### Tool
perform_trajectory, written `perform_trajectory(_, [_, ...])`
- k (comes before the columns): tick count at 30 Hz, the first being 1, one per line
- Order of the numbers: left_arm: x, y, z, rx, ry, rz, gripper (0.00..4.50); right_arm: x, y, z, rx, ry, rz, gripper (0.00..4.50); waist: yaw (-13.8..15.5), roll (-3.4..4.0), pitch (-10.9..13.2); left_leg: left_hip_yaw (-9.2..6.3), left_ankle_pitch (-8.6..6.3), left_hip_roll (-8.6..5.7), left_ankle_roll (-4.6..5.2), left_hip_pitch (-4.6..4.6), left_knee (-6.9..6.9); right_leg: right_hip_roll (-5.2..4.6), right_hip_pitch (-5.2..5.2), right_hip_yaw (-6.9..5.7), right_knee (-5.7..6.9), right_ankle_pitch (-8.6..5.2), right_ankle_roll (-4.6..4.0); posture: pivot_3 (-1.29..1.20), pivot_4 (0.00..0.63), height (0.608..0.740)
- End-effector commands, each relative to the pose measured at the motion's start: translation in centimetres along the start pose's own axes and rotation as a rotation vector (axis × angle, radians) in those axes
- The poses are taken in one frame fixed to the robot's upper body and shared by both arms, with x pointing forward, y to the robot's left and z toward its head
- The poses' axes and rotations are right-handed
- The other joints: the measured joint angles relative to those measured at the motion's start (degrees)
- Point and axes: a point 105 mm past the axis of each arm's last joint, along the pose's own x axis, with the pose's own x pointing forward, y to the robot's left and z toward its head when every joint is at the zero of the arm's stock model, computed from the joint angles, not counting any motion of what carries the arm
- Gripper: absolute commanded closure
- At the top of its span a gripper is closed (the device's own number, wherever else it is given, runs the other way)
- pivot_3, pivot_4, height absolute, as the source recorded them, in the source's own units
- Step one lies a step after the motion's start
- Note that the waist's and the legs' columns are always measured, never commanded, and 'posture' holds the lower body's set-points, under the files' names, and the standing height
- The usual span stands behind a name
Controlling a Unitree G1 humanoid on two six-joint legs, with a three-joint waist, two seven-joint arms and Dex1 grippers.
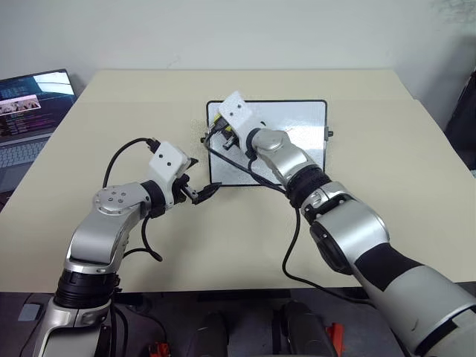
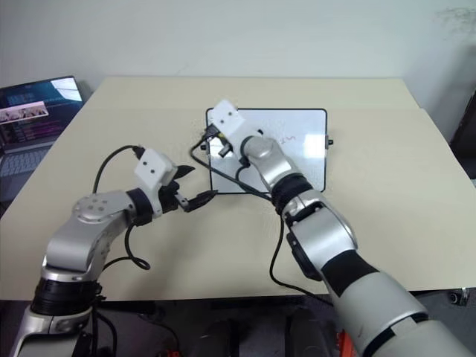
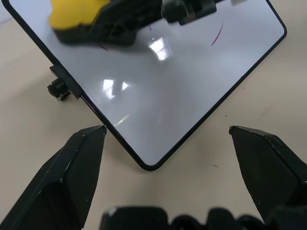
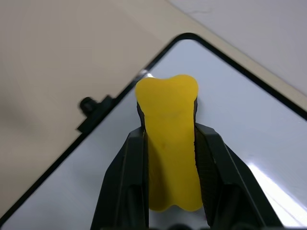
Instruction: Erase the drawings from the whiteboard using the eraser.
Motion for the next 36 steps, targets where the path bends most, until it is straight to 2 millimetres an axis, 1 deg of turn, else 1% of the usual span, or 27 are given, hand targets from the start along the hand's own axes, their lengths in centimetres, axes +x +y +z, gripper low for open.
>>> perform_trajectory(1, [-0.4, 0.3, 1.6, 0.048, -0.037, 0.007, 0.00, 0.2, 1.8, -0.3, -0.048, 0.010, 0.086, 3.53, -0.13, 0.00, 0.00, 0.00, 0.00, 0.00, 0.00, 0.00, 0.00, 0.00, 0.00, 0.00, 0.00, 0.00, 0.00, 0.00, 0.150, 0.740])
perform_trajectory(3, [-0.4, 0.4, 1.9, 0.046, -0.044, 0.006, 0.00, 0.1, 2.2, -1.2, -0.088, 0.044, 0.110, 3.53, -0.16, -0.01, -0.01, 0.00, 0.00, 0.00, 0.00, 0.02, 0.01, 0.00, 0.01, 0.01, 0.03, 0.00, 0.00, 0.00, 0.150, 0.740])
perform_trajectory(5, [-0.4, 0.3, 2.0, 0.045, -0.048, 0.003, 0.00, -0.1, 2.1, -2.3, -0.100, 0.078, 0.120, 3.53, -0.17, -0.01, -0.01, 0.00, 0.00, 0.00, 0.00, 0.13, 0.00, 0.01, 0.08, 0.01, 0.06, 0.00, 0.00, 0.00, 0.150, 0.740])
perform_trajectory(8, [-0.3, 0.1, 1.8, 0.039, -0.047, 0.000, 0.00, -0.4, 0.9, -2.8, -0.091, 0.088, 0.081, 3.53, -0.17, -0.01, -0.01, -0.02, 0.00, 0.03, 0.00, 0.23, 0.00, 0.04, 0.15, 0.01, 0.11, 0.01, -0.02, 0.00, 0.150, 0.740])
perform_trajectory(13, [-0.1, 0.1, 1.8, 0.040, -0.045, -0.003, 0.00, -0.8, -1.9, -1.9, -0.070, 0.060, -0.038, 3.53, 0.28, -0.01, -0.01, -0.08, 0.02, 0.03, 0.00, 0.24, 0.02, 0.06, 0.21, -0.02, 0.11, 0.03, -0.06, 0.00, 0.150, 0.740])
perform_trajectory(15, [0.0, 0.2, 2.0, 0.045, -0.047, -0.006, 0.00, -1.2, -4.0, -0.5, -0.047, 0.008, -0.144, 3.53, 0.55, -0.01, -0.01, -0.08, 0.04, 0.03, 0.00, 0.25, 0.03, 0.06, 0.23, -0.02, 0.10, 0.04, -0.07, 0.00, 0.150, 0.740])
perform_trajectory(17, [0.1, 0.3, 2.1, 0.049, -0.048, -0.008, 0.00, -1.4, -5.1, 0.3, -0.026, -0.021, -0.207, 3.53, 0.72, -0.01, -0.01, -0.11, 0.06, 0.03, 0.02, 0.24, 0.03, 0.06, 0.23, -0.04, 0.09, 0.06, -0.09, 0.00, 0.150, 0.740])
perform_trajectory(20, [0.2, 0.3, 2.3, 0.053, -0.050, -0.009, 0.00, -1.6, -5.8, 0.6, 0.000, -0.031, -0.254, 3.53, 0.54, -0.01, -0.01, -0.08, 0.07, 0.03, 0.02, 0.23, 0.01, 0.06, 0.23, -0.02, 0.03, 0.06, -0.10, 0.00, 0.150, 0.740])
perform_trajectory(22, [0.2, 0.4, 2.3, 0.057, -0.049, -0.009, 0.00, -1.6, -5.8, 0.6, -0.002, -0.033, -0.255, 3.53, 0.40, -0.01, -0.01, -0.07, 0.06, 0.04, 0.02, 0.23, -0.04, 0.06, 0.21, -0.02, 0.02, 0.05, -0.12, 0.00, 0.150, 0.740])
perform_trajectory(23, [0.2, 0.4, 2.3, 0.058, -0.048, -0.008, 0.00, -1.5, -5.6, 0.6, 0.000, -0.039, -0.249, 3.53, 0.30, -0.01, -0.01, -0.07, 0.06, 0.04, 0.03, 0.23, -0.07, 0.06, 0.19, -0.02, 0.02, 0.04, -0.13, 0.00, 0.150, 0.740])
perform_trajectory(25, [0.2, 0.4, 2.3, 0.059, -0.047, -0.008, 0.00, -1.2, -4.7, 0.5, -0.017, -0.036, -0.203, 3.53, 0.12, -0.01, -0.01, -0.06, 0.06, 0.05, 0.03, 0.23, -0.09, 0.07, 0.17, -0.01, 0.03, 0.04, -0.13, 0.00, 0.150, 0.740])
perform_trajectory(27, [0.1, 0.4, 2.1, 0.057, -0.045, -0.007, 0.00, -0.9, -3.5, 0.3, -0.037, -0.027, -0.143, 3.53, -0.12, -0.01, -0.01, -0.06, 0.06, 0.05, 0.03, 0.23, -0.10, 0.07, 0.17, 0.00, 0.03, 0.04, -0.13, 0.00, 0.150, 0.740])
perform_trajectory(31, [0.1, 0.4, 2.1, 0.054, -0.045, -0.006, 0.00, -0.3, 0.1, -0.6, -0.146, 0.010, 0.033, 3.53, -0.69, -0.01, -0.01, -0.06, 0.06, 0.05, 0.03, 0.24, -0.10, 0.08, 0.17, -0.01, 0.03, 0.04, -0.13, 0.00, 0.150, 0.740])
perform_trajectory(32, [0.1, 0.4, 2.1, 0.054, -0.046, -0.005, 0.00, -0.2, 0.6, -0.7, -0.153, 0.014, 0.057, 3.53, -0.82, -0.01, -0.01, -0.06, 0.06, 0.05, 0.03, 0.24, -0.10, 0.08, 0.17, 0.00, 0.04, 0.04, -0.13, 0.00, 0.150, 0.740])
perform_trajectory(36, [0.0, 0.3, 2.0, 0.049, -0.045, -0.007, 0.00, -0.3, 3.2, -2.3, -0.177, 0.069, 0.209, 3.53, -0.88, -0.02, -0.01, -0.08, 0.06, 0.06, 0.03, 0.25, -0.09, 0.10, 0.17, -0.01, 0.06, 0.04, -0.12, 0.00, 0.150, 0.740])
